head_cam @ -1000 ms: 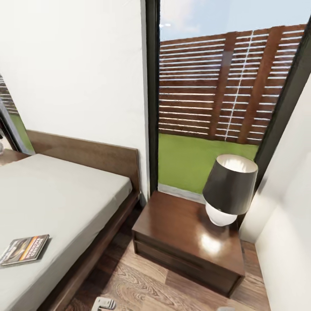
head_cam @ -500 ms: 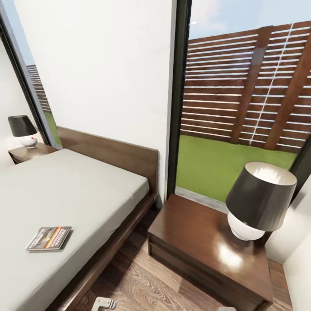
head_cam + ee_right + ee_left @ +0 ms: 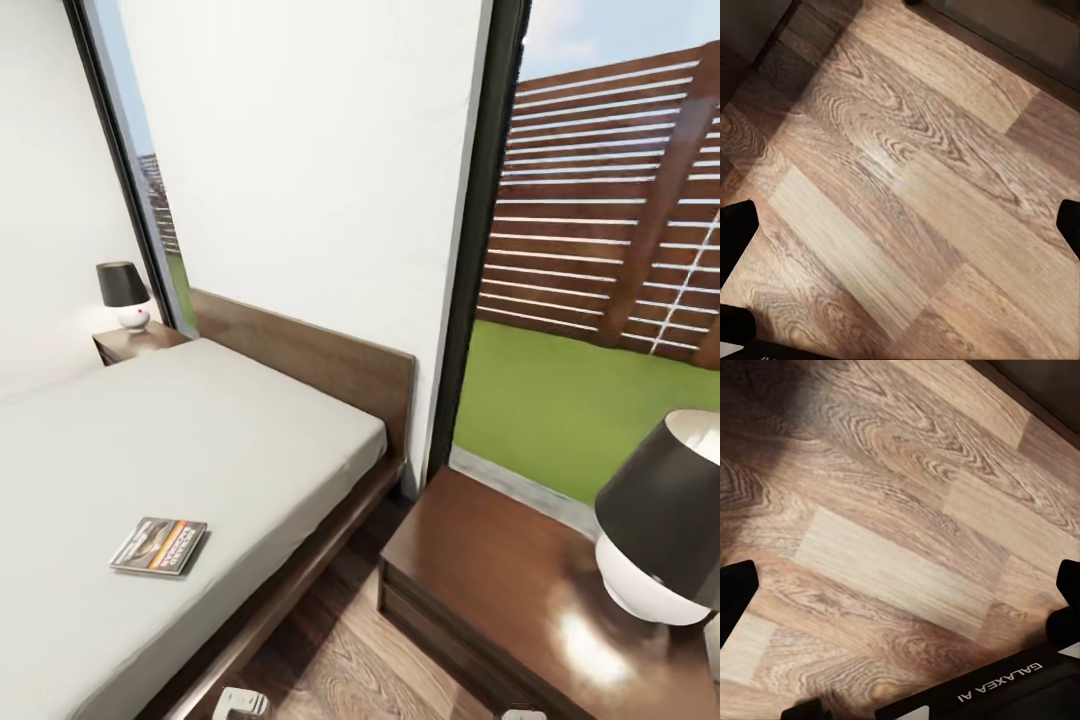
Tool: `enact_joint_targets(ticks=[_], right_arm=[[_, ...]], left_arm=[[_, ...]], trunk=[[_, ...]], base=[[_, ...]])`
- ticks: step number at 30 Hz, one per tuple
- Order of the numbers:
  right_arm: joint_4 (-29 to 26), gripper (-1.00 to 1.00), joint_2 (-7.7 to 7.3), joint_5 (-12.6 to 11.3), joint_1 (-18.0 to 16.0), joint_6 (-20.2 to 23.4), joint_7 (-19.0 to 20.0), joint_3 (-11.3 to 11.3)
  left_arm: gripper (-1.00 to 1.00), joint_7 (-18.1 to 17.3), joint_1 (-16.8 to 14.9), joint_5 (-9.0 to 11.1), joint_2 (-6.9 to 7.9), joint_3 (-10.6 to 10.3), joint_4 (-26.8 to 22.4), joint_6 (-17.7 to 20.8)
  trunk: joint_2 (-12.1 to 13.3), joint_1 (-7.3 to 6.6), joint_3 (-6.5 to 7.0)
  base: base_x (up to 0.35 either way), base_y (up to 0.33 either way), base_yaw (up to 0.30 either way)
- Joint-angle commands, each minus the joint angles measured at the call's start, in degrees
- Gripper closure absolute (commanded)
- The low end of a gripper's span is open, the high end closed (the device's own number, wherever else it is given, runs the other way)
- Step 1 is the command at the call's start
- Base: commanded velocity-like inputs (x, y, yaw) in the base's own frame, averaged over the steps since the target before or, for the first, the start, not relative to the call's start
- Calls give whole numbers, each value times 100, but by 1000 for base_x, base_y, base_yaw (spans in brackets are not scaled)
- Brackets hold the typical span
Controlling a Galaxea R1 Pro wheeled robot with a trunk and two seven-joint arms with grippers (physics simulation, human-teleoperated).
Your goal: In the bedroom, move the book from the bed onto either nightstand, and place the two sandals side by side next to the bed.
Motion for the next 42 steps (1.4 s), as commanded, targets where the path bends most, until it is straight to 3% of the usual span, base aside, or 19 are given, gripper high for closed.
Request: enact_joint_targets(ticks=[1, 11, 27, 42], right_arm=[[26, -100, -2, -55, -9, -29, 38, 5], [26, -100, -2, -55, -9, -29, 38, 5], [24, -100, -2, -55, -9, -29, 38, 5], [26, -100, -2, -52, -9, -29, 38, 5]], left_arm=[[-100, -15, -4, -60, 1, 47, 3, -16], [-100, -15, -4, -60, 1, 47, 3, -16], [-100, -15, -4, -60, -14, 47, 3, -16], [-100, -15, -4, -60, -12, 47, 3, -18]], trunk=[[-3, 3, -6], [-3, 3, -6], [-3, 3, -6], [-3, 3, -6]], base=[[310, 0, 292], [259, -61, 292], [90, -109, 288], [2, -3, 22]])
